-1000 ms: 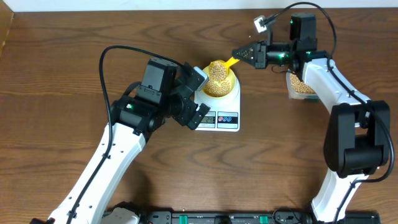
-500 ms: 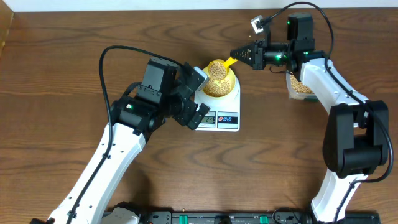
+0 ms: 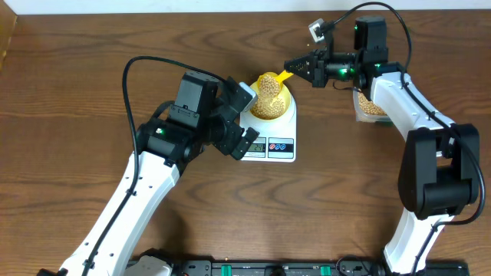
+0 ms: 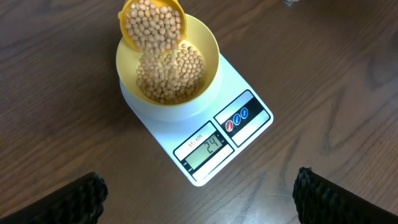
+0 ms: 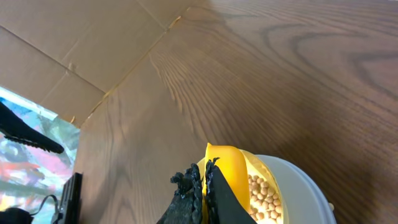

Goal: Scoop item into bowl and weigh 50g on scale
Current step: 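Tilt the scoop with the right gripper to pour soybeans into the bowl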

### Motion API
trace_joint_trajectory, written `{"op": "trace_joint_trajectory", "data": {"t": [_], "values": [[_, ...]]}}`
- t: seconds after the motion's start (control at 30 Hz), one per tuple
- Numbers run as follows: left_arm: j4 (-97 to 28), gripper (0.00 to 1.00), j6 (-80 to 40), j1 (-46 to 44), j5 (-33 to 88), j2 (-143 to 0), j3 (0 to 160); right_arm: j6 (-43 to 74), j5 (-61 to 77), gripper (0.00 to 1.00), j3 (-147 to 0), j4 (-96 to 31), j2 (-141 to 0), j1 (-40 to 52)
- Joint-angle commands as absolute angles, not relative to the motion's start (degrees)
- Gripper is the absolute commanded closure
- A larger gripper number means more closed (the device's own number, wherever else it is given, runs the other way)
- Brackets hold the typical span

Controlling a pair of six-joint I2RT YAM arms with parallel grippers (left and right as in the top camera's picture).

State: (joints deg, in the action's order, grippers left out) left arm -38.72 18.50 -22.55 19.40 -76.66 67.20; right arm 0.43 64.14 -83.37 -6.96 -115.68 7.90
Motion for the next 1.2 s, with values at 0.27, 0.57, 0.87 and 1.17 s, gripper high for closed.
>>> {"op": "trace_joint_trajectory", "data": {"t": [0.27,0.57,0.87,1.17], "values": [[-38.81,0.02,19.46,-22.41,19.94,-77.1,66.78,-2.42,64.4,0.99,-83.07,-6.85,-116.27,8.36],[-38.81,0.02,19.46,-22.41,19.94,-77.1,66.78,-2.42,64.4,0.99,-83.07,-6.85,-116.27,8.36],[-38.81,0.02,19.46,-22.41,19.92,-77.1,66.78,-2.44,64.4,0.99,-83.07,-6.85,-116.27,8.36],[-38.81,0.02,19.46,-22.41,19.94,-77.1,66.78,-4.97,64.4,0.99,-83.07,-6.85,-116.27,8.36]]}}
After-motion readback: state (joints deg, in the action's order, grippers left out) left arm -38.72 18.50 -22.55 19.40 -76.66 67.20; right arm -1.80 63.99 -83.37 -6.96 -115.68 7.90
